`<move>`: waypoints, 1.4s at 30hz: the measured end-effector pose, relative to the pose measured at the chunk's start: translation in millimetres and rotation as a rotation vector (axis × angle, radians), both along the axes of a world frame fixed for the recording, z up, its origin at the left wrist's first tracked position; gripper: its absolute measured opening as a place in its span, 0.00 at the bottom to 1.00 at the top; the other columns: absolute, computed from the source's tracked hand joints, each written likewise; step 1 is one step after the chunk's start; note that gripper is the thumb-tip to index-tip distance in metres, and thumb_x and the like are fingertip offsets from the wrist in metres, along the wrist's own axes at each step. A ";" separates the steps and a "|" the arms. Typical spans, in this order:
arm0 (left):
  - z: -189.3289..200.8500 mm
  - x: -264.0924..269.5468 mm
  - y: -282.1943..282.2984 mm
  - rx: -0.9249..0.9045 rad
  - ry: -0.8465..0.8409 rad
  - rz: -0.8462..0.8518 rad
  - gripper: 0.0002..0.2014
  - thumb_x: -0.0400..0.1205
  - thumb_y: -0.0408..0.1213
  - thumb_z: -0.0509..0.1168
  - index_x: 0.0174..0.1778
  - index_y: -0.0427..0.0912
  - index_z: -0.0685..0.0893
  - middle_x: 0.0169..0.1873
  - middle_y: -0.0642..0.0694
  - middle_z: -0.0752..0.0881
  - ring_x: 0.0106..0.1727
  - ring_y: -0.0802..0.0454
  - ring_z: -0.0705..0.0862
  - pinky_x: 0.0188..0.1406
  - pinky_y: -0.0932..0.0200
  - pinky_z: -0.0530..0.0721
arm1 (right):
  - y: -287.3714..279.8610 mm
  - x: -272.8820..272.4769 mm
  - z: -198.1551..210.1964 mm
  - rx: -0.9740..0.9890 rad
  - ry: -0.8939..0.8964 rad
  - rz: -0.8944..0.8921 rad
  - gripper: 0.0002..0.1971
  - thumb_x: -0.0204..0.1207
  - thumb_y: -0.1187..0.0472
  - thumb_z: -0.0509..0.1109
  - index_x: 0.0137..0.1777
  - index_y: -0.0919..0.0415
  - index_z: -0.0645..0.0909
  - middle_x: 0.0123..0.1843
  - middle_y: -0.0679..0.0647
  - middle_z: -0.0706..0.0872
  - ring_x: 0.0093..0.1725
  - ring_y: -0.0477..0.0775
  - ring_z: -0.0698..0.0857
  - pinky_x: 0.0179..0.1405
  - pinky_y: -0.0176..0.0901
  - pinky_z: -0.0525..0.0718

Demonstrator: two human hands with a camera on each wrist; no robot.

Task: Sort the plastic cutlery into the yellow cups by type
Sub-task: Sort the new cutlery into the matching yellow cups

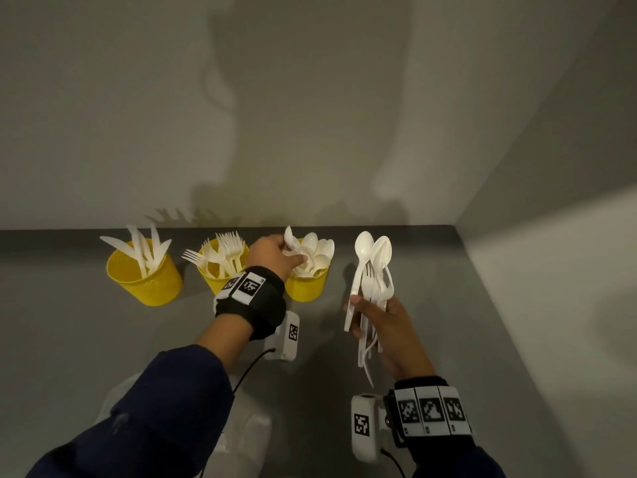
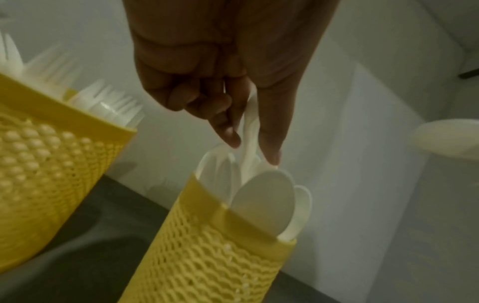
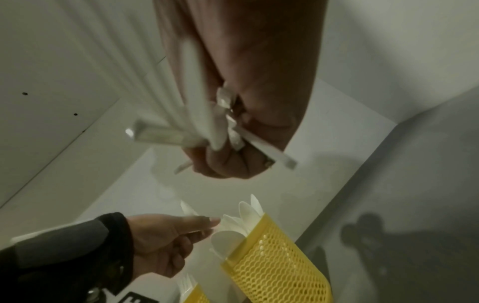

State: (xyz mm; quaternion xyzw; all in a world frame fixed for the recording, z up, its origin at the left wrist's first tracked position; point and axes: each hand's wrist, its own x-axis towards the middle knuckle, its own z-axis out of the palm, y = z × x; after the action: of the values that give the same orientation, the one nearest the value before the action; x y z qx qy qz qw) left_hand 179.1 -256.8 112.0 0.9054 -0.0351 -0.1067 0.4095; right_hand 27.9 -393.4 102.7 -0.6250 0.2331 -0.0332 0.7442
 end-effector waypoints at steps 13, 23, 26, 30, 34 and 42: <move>34.1 -78.1 -10.3 -0.532 -0.045 -0.073 0.05 0.74 0.40 0.71 0.43 0.47 0.83 0.36 0.50 0.84 0.32 0.62 0.80 0.37 0.70 0.79 | 18.8 0.7 16.4 -0.013 -0.053 0.038 0.08 0.76 0.63 0.69 0.52 0.65 0.80 0.22 0.49 0.82 0.19 0.47 0.77 0.19 0.36 0.76; 47.6 -49.8 13.6 -0.705 0.044 0.029 0.08 0.73 0.27 0.70 0.40 0.46 0.88 0.31 0.54 0.89 0.36 0.59 0.85 0.45 0.64 0.86 | 10.7 -4.3 16.9 -0.007 -0.120 0.015 0.04 0.77 0.62 0.68 0.51 0.58 0.81 0.38 0.52 0.90 0.21 0.47 0.76 0.20 0.36 0.76; 48.0 -18.6 22.9 -0.631 -0.037 0.156 0.10 0.73 0.30 0.71 0.49 0.42 0.88 0.46 0.47 0.88 0.55 0.49 0.85 0.65 0.52 0.80 | 2.2 -6.9 15.3 -0.027 -0.102 -0.036 0.04 0.78 0.60 0.67 0.52 0.55 0.80 0.40 0.53 0.88 0.24 0.47 0.78 0.23 0.38 0.79; 34.0 4.5 18.0 -0.462 -0.028 0.135 0.11 0.73 0.33 0.72 0.50 0.42 0.88 0.48 0.46 0.88 0.57 0.48 0.84 0.70 0.47 0.76 | -4.2 -7.8 16.4 -0.052 -0.118 -0.053 0.05 0.79 0.61 0.66 0.53 0.58 0.78 0.39 0.55 0.86 0.22 0.43 0.78 0.21 0.35 0.79; 10.5 7.3 7.1 -0.384 0.052 0.116 0.12 0.73 0.34 0.71 0.53 0.40 0.87 0.54 0.42 0.89 0.55 0.51 0.83 0.63 0.58 0.75 | -6.1 -6.9 10.8 -0.107 -0.117 -0.031 0.06 0.79 0.58 0.66 0.52 0.58 0.80 0.39 0.53 0.88 0.23 0.46 0.79 0.22 0.37 0.79; -9.2 6.3 -1.9 0.048 0.118 -0.070 0.17 0.74 0.41 0.71 0.58 0.40 0.85 0.58 0.40 0.87 0.62 0.41 0.82 0.63 0.50 0.77 | -5.7 -2.2 5.1 -0.127 -0.094 -0.014 0.06 0.78 0.57 0.67 0.50 0.59 0.80 0.38 0.52 0.88 0.21 0.48 0.78 0.21 0.36 0.76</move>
State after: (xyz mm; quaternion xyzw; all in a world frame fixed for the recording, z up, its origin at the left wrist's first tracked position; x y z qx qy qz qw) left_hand 185.4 -258.7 102.8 0.9053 -0.0400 -0.1748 0.3850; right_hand 25.7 -399.1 107.8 -0.6671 0.1997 -0.0824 0.7130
